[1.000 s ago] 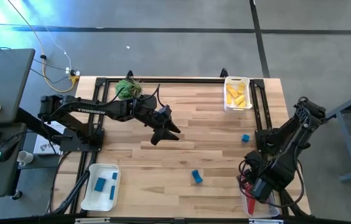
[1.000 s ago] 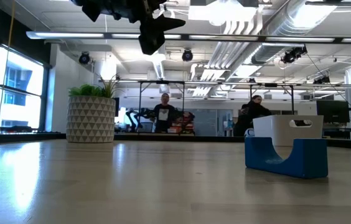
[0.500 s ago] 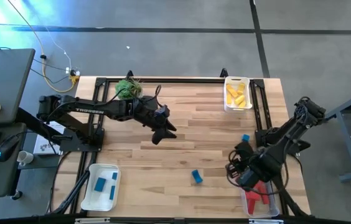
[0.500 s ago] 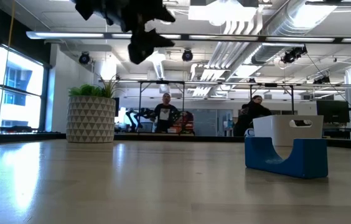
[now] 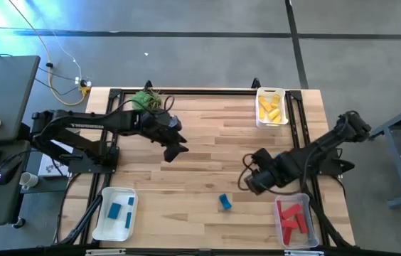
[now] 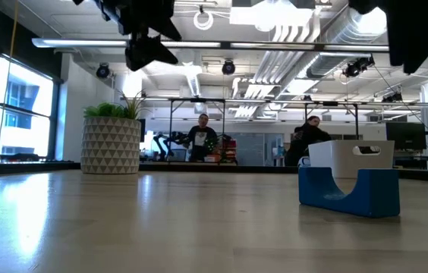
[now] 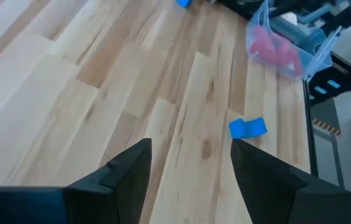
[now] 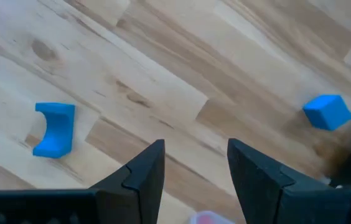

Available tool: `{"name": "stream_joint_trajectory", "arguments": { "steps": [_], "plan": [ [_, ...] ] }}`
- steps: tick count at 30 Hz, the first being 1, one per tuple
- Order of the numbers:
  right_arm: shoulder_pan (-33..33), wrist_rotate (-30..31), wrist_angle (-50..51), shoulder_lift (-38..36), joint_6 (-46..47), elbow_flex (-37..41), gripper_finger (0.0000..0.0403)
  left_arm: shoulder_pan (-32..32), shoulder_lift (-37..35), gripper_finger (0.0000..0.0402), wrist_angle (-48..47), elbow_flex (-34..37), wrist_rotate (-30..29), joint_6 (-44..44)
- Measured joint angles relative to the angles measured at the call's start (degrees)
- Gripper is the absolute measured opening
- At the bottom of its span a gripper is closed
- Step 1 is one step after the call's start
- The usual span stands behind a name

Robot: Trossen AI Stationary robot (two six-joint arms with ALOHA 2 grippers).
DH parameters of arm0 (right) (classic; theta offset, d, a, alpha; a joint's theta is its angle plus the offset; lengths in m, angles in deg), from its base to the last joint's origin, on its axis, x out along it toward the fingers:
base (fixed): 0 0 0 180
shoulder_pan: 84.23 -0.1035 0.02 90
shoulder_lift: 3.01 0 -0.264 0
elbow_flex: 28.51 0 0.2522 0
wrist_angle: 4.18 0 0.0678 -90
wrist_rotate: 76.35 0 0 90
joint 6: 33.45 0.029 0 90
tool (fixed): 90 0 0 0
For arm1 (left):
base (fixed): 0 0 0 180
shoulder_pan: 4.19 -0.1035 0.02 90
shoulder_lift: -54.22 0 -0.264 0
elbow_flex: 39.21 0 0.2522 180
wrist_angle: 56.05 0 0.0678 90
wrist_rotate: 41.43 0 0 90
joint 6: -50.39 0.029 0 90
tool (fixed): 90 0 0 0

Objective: Sort & place blocks by color
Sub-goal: Put the blue block into the bottom white bin

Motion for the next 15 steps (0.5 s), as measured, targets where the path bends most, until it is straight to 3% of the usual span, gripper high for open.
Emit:
{"name": "stream_joint_trajectory", "arguments": {
  "steps": [8, 15],
  "plan": [
    [8.07, -3.09, 0.78, 0.0, -16.26, 0.0, 0.0161, 0.0, -5.61, 0.0209, -0.99, 0.0, -0.39, 1.71],
    [13.27, -3.43, 3.92, 0.0, -22.06, 0.0, 0.0161, 0.0, -8.02, 0.0209, -5.43, 0.0, -2.67, 4.94]
  ]
}}
